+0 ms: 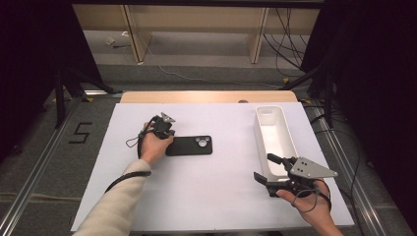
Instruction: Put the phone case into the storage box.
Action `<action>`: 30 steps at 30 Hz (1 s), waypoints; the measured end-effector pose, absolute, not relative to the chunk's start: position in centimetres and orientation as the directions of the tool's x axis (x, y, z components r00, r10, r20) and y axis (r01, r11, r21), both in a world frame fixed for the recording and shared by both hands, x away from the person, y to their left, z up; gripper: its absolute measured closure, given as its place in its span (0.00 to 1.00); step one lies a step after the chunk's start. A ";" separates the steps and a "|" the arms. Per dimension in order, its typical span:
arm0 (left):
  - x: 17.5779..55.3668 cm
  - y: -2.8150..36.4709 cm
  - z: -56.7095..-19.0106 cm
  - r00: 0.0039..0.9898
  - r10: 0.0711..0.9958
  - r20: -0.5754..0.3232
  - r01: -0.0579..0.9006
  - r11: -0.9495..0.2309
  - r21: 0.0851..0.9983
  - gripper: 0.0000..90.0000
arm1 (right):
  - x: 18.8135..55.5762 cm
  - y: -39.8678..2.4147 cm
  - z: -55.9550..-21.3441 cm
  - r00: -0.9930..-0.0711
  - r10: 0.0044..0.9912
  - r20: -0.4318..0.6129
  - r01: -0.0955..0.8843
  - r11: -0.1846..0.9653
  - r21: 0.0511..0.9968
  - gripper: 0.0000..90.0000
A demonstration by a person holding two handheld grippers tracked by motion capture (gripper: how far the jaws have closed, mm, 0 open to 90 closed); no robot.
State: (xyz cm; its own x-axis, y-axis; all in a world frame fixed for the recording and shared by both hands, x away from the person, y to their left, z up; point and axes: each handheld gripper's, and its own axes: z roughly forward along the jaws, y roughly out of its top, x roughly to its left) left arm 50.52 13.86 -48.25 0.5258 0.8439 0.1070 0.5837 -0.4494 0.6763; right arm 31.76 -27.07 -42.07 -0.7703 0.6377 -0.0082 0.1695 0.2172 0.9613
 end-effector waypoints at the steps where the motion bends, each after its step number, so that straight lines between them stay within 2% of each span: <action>1: 50.4 13.9 -48.2 0.531 0.840 0.113 0.581 -0.458 0.673 1.00 | 31.8 -27.1 -42.1 -0.770 0.638 -0.008 0.170 0.218 0.961 0.26; 14: 47.8 14.1 -48.0 0.582 0.807 0.100 0.574 -0.495 0.653 1.00 | 31.8 -27.1 -42.1 -0.768 0.640 -0.005 0.176 0.219 0.960 0.26; 30: 44.3 14.1 -48.3 0.595 0.803 0.030 0.617 -0.480 0.624 1.00 | 31.8 -27.0 -42.1 -0.768 0.640 -0.005 0.179 0.222 0.958 0.26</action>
